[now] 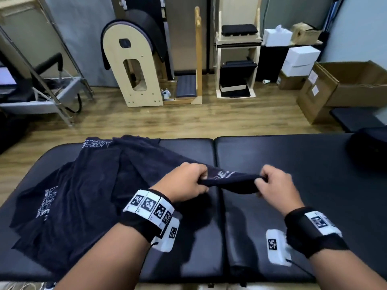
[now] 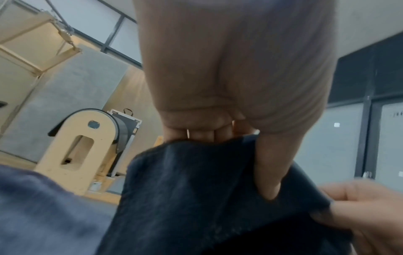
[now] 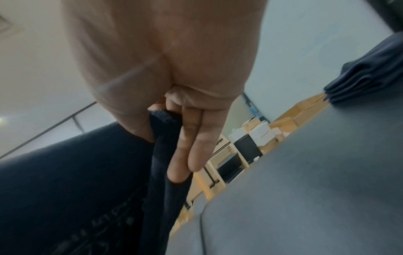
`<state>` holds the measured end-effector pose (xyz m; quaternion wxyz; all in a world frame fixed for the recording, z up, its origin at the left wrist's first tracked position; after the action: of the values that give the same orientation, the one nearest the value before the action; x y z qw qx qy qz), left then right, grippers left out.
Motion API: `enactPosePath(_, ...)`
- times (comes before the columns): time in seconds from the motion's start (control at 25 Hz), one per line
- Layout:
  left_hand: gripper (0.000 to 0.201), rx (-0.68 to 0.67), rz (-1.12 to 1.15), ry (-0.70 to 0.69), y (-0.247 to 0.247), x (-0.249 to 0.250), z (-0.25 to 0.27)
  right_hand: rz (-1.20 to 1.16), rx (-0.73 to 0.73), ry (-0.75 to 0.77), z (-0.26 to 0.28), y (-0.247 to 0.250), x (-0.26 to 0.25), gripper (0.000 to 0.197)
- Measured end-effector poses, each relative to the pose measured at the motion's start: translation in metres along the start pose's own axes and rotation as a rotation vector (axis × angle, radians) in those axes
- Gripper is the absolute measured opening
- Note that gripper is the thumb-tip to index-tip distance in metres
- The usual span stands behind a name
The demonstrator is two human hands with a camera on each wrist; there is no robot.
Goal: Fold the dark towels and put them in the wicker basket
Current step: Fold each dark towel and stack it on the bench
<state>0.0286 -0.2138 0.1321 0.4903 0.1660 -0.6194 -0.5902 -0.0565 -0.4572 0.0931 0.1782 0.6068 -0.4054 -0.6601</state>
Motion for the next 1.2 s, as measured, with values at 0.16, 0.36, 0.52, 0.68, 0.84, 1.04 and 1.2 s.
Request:
enactPosePath(0.16, 0.028, 0.055, -0.055, -0.136, 0.032, 0.058, -0.028, 0.016, 0.374, -0.041, -0.017, 0.097, 0.032, 0.020)
enactPosePath(0.36, 0.042, 0.086, 0.047, -0.171, 0.071, 0.060, -0.040, 0.080, 0.280, 0.059, -0.025, 0.126, 0.035, 0.013)
enactPosePath(0.52, 0.021, 0.010, 0.125, -0.157, 0.088, 0.034, -0.045, 0.189, 0.090, 0.088, -0.033, 0.123, 0.028, 0.012)
enactPosePath(0.68, 0.010, -0.012, -0.101, -0.046, 0.098, -0.003, -0.059, 0.122, -0.176, -0.012, -0.054, 0.110, 0.010, 0.016)
enactPosePath(0.84, 0.016, 0.036, -0.047, 0.240, 0.100, -0.043, -0.082, -0.034, -0.454, -0.154, -0.090, 0.082, -0.017, 0.005)
enactPosePath(1.04, 0.009, 0.461, 0.369, 0.395, 0.153, -0.057, -0.138, -0.054, -0.123, -0.162, -0.189, 0.084, -0.062, 0.020)
enactPosePath(1.2, 0.015, 0.885, 0.316, 0.111, 0.272, -0.014, -0.153, -0.026, 0.624, 0.140, -0.235, 0.151, -0.140, 0.020)
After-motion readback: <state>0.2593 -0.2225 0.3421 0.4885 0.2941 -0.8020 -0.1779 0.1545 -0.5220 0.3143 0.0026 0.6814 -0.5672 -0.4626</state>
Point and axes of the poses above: each hand's wrist, its own z-axis away from the middle knuckle, its own y-axis out of the back of the hand, x = y × z, the point moved 2 cm from there along -z, towards the middle knuckle, and after that the axes turned 6 degrees about y, right-handed, at the moved point
